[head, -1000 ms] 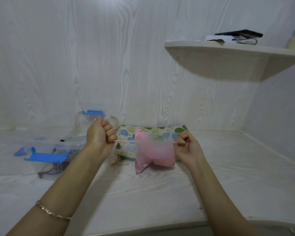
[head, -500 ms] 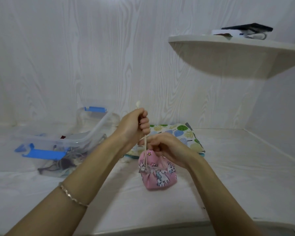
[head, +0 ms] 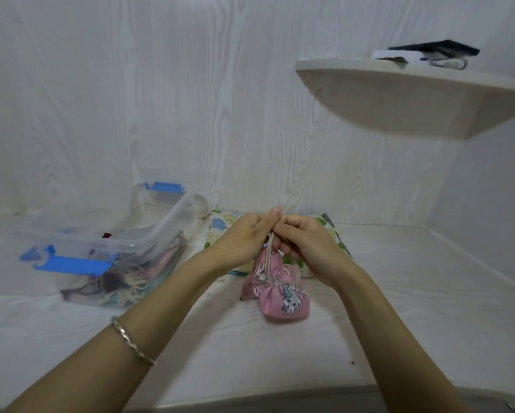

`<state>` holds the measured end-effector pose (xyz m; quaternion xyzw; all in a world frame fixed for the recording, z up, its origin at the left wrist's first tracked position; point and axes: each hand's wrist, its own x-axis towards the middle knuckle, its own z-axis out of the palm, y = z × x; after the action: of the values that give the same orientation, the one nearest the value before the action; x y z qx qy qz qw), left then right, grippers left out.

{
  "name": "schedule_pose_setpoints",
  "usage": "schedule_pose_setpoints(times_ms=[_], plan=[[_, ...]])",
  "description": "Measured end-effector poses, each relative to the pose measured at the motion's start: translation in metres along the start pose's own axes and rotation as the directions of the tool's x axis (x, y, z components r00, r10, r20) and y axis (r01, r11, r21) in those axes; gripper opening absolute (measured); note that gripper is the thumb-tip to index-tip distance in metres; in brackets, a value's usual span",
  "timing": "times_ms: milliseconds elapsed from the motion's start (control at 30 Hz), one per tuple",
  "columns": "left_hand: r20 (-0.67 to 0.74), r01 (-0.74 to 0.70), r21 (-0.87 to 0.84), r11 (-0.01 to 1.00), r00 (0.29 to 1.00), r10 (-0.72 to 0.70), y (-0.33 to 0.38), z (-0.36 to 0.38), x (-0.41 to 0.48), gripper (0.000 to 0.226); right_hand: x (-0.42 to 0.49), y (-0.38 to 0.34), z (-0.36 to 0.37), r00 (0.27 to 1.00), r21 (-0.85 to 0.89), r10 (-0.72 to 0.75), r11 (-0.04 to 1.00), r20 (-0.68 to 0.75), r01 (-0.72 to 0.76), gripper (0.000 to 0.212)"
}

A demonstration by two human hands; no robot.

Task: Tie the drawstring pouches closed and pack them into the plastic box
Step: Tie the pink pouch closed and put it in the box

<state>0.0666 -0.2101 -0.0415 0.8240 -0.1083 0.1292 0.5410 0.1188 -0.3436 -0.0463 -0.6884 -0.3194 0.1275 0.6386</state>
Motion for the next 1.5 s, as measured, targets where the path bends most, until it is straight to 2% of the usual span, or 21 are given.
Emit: schedule_pose_setpoints(times_ms=[133, 200, 267, 300, 367, 400, 467, 500, 533, 600, 667, 767, 833, 933, 1100, 1167, 1233, 1300, 1400, 1500], plan=[[-0.036, -0.044, 0.113, 0.993, 0.998, 0.049, -0.002, -0.008, 0.001, 0.061, 0.002, -0.003, -0.003, 0.996, 0.036, -0.057, 0.998, -0.064, 0.059, 0.020], [-0.065, -0.058, 0.167, 0.984, 0.995, 0.070, -0.003, -0.016, 0.001, 0.050, 0.005, -0.004, -0.011, 0.986, 0.002, -0.083, 0.996, -0.142, 0.084, 0.019], [-0.150, -0.050, 0.114, 0.992, 0.986, 0.067, -0.001, -0.023, 0.001, 0.035, 0.007, -0.008, -0.020, 0.982, 0.034, -0.074, 0.996, -0.175, 0.082, 0.018], [-0.203, -0.044, 0.039, 0.998, 0.978, 0.051, 0.003, -0.026, 0.002, 0.034, 0.008, -0.011, -0.023, 0.983, 0.083, -0.065, 0.993, -0.173, 0.080, 0.017], [-0.242, -0.066, -0.263, 0.962, 0.970, 0.000, 0.012, -0.029, 0.006, 0.040, 0.011, -0.016, -0.025, 0.986, 0.170, -0.053, 0.982, -0.157, 0.080, 0.017], [-0.219, -0.075, -0.460, 0.885, 0.975, -0.031, 0.019, -0.029, 0.009, 0.042, 0.013, -0.018, -0.023, 0.987, 0.189, -0.050, 0.979, -0.151, 0.079, 0.017], [-0.152, -0.060, -0.762, 0.644, 0.984, -0.088, 0.028, -0.028, 0.014, 0.039, 0.018, -0.022, -0.018, 0.989, 0.195, -0.050, 0.978, -0.141, 0.077, 0.017], [-0.144, -0.046, -0.822, 0.568, 0.981, -0.130, 0.029, -0.026, 0.017, 0.037, 0.020, -0.023, -0.015, 0.989, 0.187, -0.051, 0.979, -0.136, 0.076, 0.017], [-0.149, -0.022, -0.822, 0.570, 0.973, -0.177, 0.030, -0.024, 0.020, 0.035, 0.021, -0.024, -0.013, 0.990, 0.171, -0.054, 0.982, -0.133, 0.076, 0.017], [-0.183, 0.052, -0.664, 0.746, 0.956, -0.230, 0.028, -0.019, 0.025, 0.029, 0.022, -0.024, -0.010, 0.990, 0.131, -0.064, 0.988, -0.129, 0.081, 0.017], [-0.222, 0.111, -0.408, 0.906, 0.951, -0.217, 0.027, -0.016, 0.027, 0.017, 0.022, -0.025, -0.010, 0.989, 0.071, -0.084, 0.993, -0.124, 0.094, 0.017], [-0.157, 0.104, -0.119, 0.988, 0.980, -0.122, 0.030, -0.021, 0.031, 0.023, 0.023, -0.032, -0.014, 0.981, -0.035, -0.142, 0.990, -0.133, 0.138, 0.021], [-0.068, 0.097, 0.013, 0.995, 0.993, -0.096, 0.036, -0.025, 0.034, 0.028, 0.026, -0.041, -0.019, 0.969, -0.127, -0.196, 0.976, -0.152, 0.177, 0.021], [-0.002, 0.093, 0.079, 0.993, 0.996, -0.093, 0.044, -0.034, 0.037, 0.031, 0.032, -0.055, -0.023, 0.961, -0.189, -0.232, 0.961, -0.148, 0.202, 0.018], [-0.030, 0.074, 0.259, 0.963, 0.997, -0.069, 0.045, -0.052, 0.033, 0.035, 0.040, -0.062, -0.020, 0.975, -0.075, -0.124, 0.991, -0.186, 0.112, 0.015], [-0.018, 0.097, 0.170, 0.981, 0.995, -0.096, 0.039, -0.056, 0.033, 0.043, 0.041, -0.064, -0.022, 0.988, -0.019, -0.069, 0.998, -0.140, 0.067, 0.005], [-0.021, 0.122, -0.032, 0.992, 0.992, -0.123, 0.032, -0.057, 0.032, 0.040, 0.040, -0.063, -0.023, 0.997, -0.014, -0.049, 0.999, -0.055, 0.048, 0.015], [-0.047, 0.113, -0.102, 0.988, 0.992, -0.118, 0.026, -0.055, 0.030, 0.041, 0.038, -0.059, -0.020, 0.993, -0.203, -0.099, 0.976, -0.062, 0.085, 0.025], [-0.080, 0.057, 0.064, 0.996, 0.995, -0.052, 0.025, -0.046, 0.030, 0.043, 0.036, -0.052, -0.009, 0.952, -0.556, -0.289, 0.810, -0.102, 0.186, 0.022], [-0.073, 0.049, 0.238, 0.970, 0.997, -0.033, 0.031, -0.043, 0.031, 0.046, 0.035, -0.052, -0.005, 0.907, -0.713, -0.414, 0.661, -0.083, 0.236, 0.022]])
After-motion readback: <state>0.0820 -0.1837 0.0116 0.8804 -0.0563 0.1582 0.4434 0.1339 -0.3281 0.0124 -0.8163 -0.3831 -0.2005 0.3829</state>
